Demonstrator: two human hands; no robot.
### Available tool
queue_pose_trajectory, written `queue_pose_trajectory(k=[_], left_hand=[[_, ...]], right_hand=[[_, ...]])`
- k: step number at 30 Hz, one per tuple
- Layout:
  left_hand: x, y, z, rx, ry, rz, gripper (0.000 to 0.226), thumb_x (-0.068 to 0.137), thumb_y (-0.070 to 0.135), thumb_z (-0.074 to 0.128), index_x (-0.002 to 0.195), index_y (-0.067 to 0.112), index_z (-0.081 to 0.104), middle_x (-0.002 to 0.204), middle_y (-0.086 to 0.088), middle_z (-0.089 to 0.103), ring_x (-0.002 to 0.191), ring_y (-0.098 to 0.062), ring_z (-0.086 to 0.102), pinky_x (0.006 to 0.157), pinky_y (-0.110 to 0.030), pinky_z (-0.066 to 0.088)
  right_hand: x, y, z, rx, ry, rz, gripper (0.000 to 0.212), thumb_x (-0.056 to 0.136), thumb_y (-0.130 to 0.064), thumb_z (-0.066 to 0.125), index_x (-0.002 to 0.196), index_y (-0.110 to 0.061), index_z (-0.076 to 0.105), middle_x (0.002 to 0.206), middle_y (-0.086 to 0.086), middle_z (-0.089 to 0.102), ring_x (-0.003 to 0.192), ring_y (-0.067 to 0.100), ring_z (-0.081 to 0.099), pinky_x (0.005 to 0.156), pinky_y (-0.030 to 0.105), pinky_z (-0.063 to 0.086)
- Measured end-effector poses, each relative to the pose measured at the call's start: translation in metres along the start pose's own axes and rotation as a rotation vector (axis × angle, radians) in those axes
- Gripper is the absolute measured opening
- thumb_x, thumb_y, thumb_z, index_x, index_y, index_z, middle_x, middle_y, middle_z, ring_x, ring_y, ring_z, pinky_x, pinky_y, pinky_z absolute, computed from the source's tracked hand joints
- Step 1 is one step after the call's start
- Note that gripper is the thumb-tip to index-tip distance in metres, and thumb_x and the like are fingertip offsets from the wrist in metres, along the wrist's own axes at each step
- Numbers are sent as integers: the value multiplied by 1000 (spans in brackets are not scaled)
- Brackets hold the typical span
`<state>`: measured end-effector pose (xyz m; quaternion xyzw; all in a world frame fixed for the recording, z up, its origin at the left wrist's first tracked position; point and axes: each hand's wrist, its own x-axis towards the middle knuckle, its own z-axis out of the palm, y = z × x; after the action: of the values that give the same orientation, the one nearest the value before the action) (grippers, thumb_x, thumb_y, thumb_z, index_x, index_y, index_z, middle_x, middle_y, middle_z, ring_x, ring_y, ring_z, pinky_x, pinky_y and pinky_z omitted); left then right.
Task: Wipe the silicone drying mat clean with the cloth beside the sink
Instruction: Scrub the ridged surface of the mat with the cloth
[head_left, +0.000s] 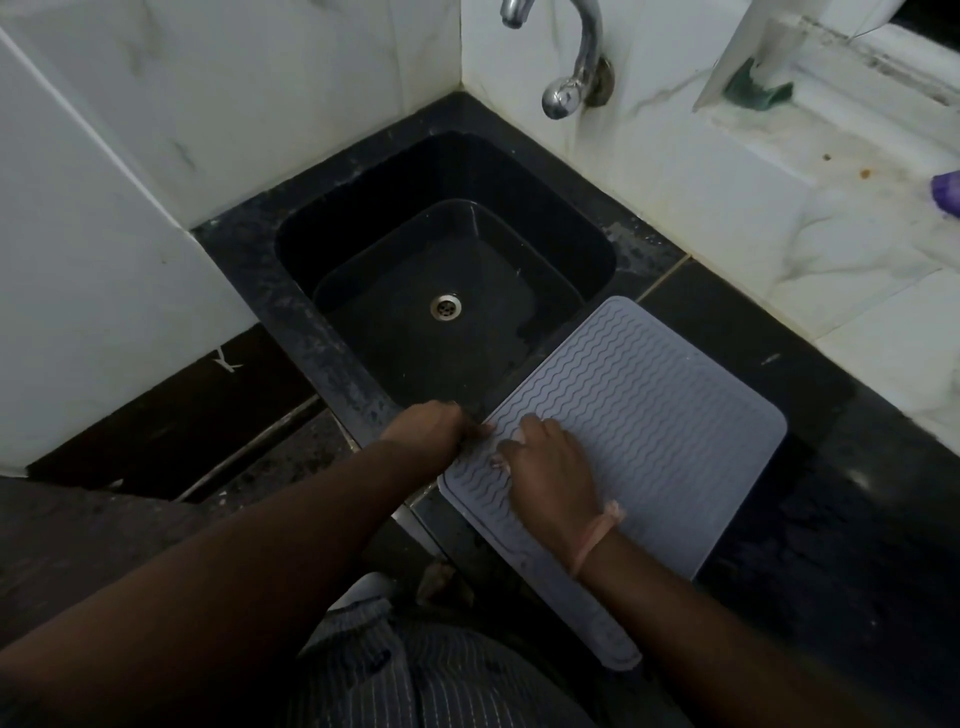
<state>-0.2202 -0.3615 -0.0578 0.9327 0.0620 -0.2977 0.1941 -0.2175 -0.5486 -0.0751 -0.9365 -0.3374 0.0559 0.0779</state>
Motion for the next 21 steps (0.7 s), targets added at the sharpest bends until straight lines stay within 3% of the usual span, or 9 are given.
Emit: queue_pose_trajectory(k=[4,9,12,15,19,21], left_hand=[[3,3,3,-43,1,-51,52,103,58,41,110,17,73,89,-2,66,86,-19,67,78,-34,56],[-3,6,1,40,0,-13,36,107,41,44,127,25,69,108,-9,70,97,-23,69,80,-33,55],[-1,7,2,13,15,-40,45,105,54,42,111,23,74,96,-7,69,91,-24,69,75,-33,53],[1,9,2,11,-8,-64,47,105,55,40,109,21,73,79,1,60,74,-14,61,68,-30,46],[0,16,-7,100,-61,-90,23,104,36,52,97,20,66,92,-2,64,86,-15,64,78,-33,55],[1,22,-12,118,-68,-101,23,104,37,51,88,21,57,91,-3,62,83,-14,61,77,-32,53]], right_hand=[[12,13,-3,-64,19,64,21,75,-5,56,86,-13,72,98,7,55,92,29,53,71,40,45],[-10,-18,-2,-34,27,-90,20,81,-14,53,88,-13,72,98,8,59,89,27,55,73,41,48],[-22,-32,7,-35,-54,-208,16,78,-24,67,89,-14,73,102,11,62,90,29,55,75,42,49],[-20,-30,11,-34,-63,-275,21,82,-25,65,97,-14,75,110,13,63,94,30,57,79,42,50],[2,-5,-1,-33,36,-257,20,90,-19,59,104,-16,73,111,6,63,98,24,56,83,39,48],[17,17,-9,-84,50,-187,20,91,-17,56,103,-17,72,111,7,60,101,25,54,86,40,46]])
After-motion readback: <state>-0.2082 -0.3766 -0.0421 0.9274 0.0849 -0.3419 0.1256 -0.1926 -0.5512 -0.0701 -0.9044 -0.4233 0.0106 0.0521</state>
